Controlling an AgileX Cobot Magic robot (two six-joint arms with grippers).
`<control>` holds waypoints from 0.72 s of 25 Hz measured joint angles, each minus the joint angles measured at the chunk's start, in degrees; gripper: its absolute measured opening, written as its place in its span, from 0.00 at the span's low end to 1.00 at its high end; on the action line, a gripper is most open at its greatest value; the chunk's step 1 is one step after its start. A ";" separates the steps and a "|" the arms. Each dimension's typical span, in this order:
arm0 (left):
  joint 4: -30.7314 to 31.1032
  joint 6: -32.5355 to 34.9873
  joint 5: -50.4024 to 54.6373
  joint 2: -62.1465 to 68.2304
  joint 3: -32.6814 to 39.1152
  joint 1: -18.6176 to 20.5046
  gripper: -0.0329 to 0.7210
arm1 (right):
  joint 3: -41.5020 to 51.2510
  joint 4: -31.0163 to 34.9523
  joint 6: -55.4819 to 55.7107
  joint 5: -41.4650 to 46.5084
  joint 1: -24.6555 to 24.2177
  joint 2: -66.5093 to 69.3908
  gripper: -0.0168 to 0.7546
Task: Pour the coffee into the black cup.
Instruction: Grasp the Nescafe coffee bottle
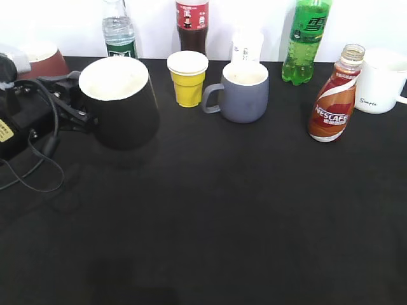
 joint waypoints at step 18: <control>-0.17 0.00 1.25 0.00 0.25 0.00 0.11 | 12.20 -21.46 16.90 -77.40 0.17 80.73 0.81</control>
